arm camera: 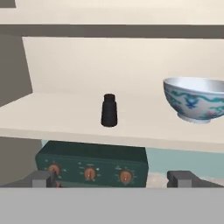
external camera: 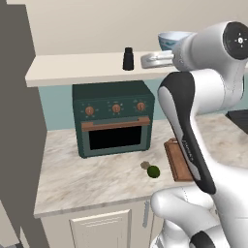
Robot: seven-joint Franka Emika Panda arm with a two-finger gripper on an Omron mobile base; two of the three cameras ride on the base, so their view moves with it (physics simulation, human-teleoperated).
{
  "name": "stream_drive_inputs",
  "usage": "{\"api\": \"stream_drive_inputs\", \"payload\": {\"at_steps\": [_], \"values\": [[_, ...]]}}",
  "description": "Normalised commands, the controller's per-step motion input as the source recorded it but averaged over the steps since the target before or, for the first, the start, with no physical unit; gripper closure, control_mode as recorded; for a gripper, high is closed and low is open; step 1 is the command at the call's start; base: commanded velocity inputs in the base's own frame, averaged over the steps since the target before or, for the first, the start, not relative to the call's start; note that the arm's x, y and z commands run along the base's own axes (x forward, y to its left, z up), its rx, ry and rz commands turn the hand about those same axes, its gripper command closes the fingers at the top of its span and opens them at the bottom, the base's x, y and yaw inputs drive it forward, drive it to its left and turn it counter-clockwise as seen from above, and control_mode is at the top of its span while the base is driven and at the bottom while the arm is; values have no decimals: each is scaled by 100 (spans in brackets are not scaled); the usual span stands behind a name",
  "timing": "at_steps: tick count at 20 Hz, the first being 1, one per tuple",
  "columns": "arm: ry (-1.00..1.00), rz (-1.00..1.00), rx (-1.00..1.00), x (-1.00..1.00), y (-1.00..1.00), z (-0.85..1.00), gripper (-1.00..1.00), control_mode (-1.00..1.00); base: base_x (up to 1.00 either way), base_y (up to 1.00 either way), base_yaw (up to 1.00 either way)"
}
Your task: Open the cabinet. Place the bowl and condiment on the counter. Then place the lime and garlic on the cutting board.
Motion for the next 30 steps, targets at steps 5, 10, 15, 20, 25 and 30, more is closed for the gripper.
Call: {"api": "stream_drive_inputs", "payload": {"at_steps": [5,10,15,20,25,30], "values": [[3,0,0,20,0,-22,-100,-100,0,0,0],[0,0,0,18,0,-19,-100,-100,0,0,0],[0,0,0,28,2,0,-100,-100,0,0,0],[0,0,0,31,5,0,-100,-100,0,0,0],[0,0,0,16,3,-4,-100,-100,0,0,0],[0,0,-1,14,2,-13,-100,-100,0,0,0]]}}
